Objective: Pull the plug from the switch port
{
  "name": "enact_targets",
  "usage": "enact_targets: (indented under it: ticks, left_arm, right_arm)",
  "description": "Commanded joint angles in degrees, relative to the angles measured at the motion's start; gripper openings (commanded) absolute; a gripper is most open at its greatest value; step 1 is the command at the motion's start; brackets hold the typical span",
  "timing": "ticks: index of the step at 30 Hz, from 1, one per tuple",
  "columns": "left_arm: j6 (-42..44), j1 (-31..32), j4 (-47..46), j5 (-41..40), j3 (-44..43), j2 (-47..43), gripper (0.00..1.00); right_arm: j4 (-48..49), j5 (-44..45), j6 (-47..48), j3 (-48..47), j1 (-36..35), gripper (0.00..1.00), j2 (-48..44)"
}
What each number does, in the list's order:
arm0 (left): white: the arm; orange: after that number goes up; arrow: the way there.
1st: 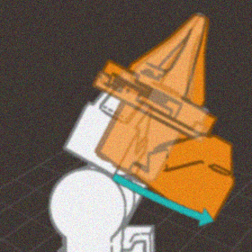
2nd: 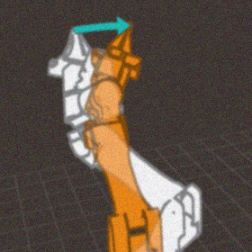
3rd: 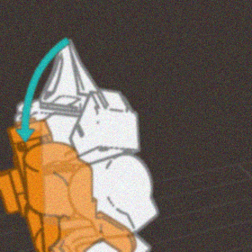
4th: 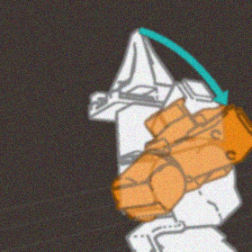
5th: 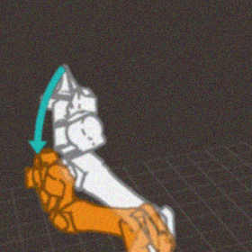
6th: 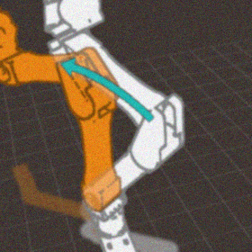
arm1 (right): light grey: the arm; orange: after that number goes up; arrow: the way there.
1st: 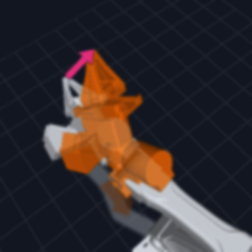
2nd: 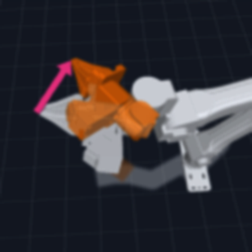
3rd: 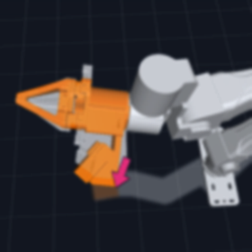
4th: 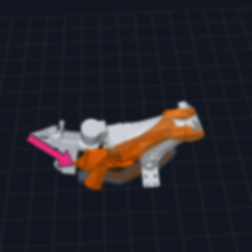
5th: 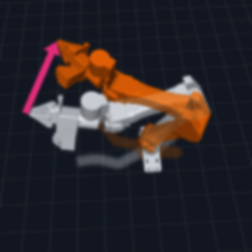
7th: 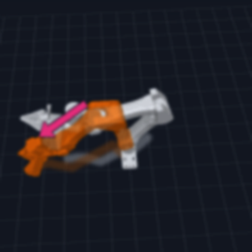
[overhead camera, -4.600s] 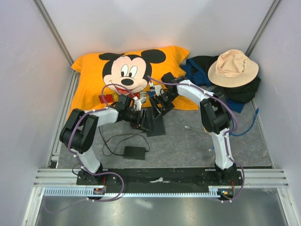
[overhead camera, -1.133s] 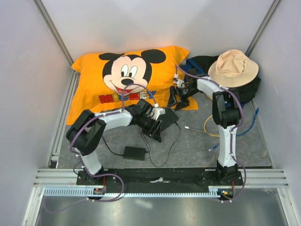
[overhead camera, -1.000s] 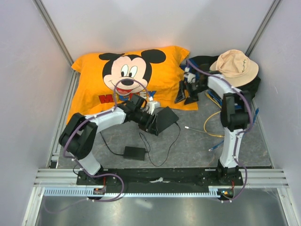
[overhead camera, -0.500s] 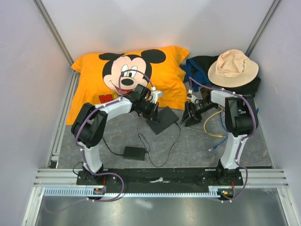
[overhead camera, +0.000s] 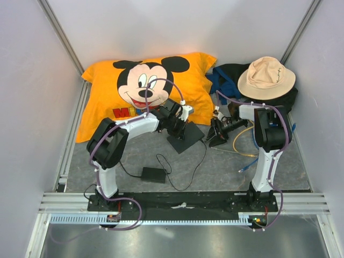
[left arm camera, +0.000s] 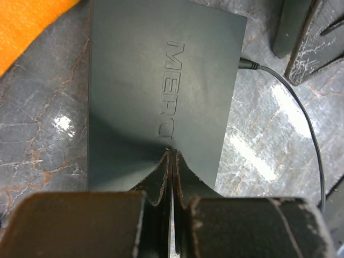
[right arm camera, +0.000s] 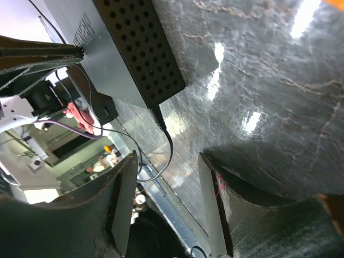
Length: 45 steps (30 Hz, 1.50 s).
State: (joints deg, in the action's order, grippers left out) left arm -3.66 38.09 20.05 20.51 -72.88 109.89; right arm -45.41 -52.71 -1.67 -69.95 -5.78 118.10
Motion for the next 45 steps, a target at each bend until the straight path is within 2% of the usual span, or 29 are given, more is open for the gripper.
enact_targets:
  ticks: [1, 9, 13, 16, 19, 29, 35, 45]
  left_arm:
    - [3.5, 0.9, 4.1, -8.8, 0.9, 4.2, 0.02]
    - [5.1, 0.9, 5.1, -8.0, 1.6, 5.3, 0.02]
    - [5.5, 0.9, 4.8, -9.9, 1.9, 1.8, 0.43]
    - [7.3, 0.8, 4.6, -11.5, 1.0, -0.7, 0.55]
    - [9.1, 0.2, 4.2, -12.7, -0.5, -1.7, 0.6]
    - [14.5, -0.5, 2.6, -17.3, -4.4, -1.3, 0.62]
    - [19.4, -1.9, 3.1, -16.2, -7.1, -0.9, 0.62]
    - [21.9, -3.5, 5.4, -15.2, -9.7, 4.4, 0.61]
  right_arm:
    - [4.4, 3.9, -1.9, 0.6, -0.1, 0.52, 1.9]
    - [5.0, 4.2, -3.2, -0.7, -0.1, 0.5, 5.2]
    - [5.1, 3.8, -3.4, -1.2, -0.1, 0.5, 5.8]
    - [5.1, 3.6, -3.6, -1.2, -0.1, 0.51, 6.2]
    - [5.1, 3.6, -3.7, -1.2, -0.2, 0.51, 6.2]
    - [5.2, 3.0, -4.0, -1.4, -0.2, 0.53, 6.1]
    - [6.7, 0.9, -5.5, -0.3, -0.3, 0.56, 5.4]
    - [14.5, 0.6, -11.4, 0.9, -1.0, 0.54, 7.1]
